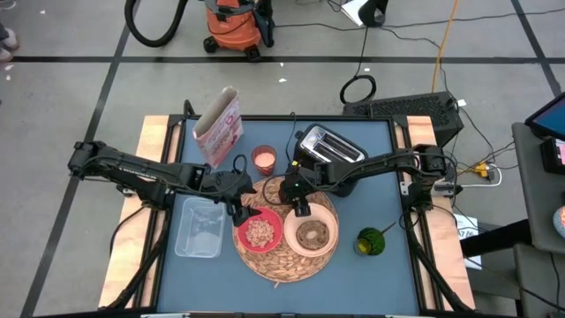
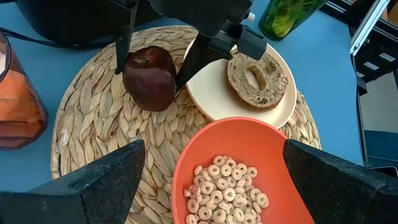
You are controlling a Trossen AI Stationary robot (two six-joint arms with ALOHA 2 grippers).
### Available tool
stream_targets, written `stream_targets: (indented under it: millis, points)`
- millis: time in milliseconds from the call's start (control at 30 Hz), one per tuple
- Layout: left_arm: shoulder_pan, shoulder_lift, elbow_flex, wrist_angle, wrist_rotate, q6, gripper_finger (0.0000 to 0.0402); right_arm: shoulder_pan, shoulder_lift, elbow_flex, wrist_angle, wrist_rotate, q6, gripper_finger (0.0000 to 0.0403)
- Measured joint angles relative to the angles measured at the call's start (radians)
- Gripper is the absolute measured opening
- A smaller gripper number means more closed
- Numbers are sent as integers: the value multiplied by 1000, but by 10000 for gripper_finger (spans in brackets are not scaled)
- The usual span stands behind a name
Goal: Arrange a breakfast setting
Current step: Put the apple from the transparent bin to the top left of the orange plate on the placemat, then put the gold spoon from the green cup to the left side of the placemat
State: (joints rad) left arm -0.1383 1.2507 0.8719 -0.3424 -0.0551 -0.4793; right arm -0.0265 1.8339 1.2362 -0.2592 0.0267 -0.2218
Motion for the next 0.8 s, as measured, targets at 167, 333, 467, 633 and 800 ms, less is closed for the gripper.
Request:
stream_targets:
  millis: [167, 333, 467, 633, 800]
  points:
    - [0, 0, 0, 0, 0, 0, 386, 0, 0, 0, 0, -1, 0, 290]
    - [0, 0, 0, 0, 0, 0, 386, 0, 0, 0, 0, -1, 0, 305]
    - [0, 0, 0, 0, 0, 0, 386, 0, 0, 0, 0, -1, 0, 321]
    - [0, 0, 0, 0, 0, 3, 386, 0, 0, 0, 0, -1, 0, 349]
    - [0, 0, 0, 0, 0, 6, 386, 0, 0, 0, 0, -1, 0, 366]
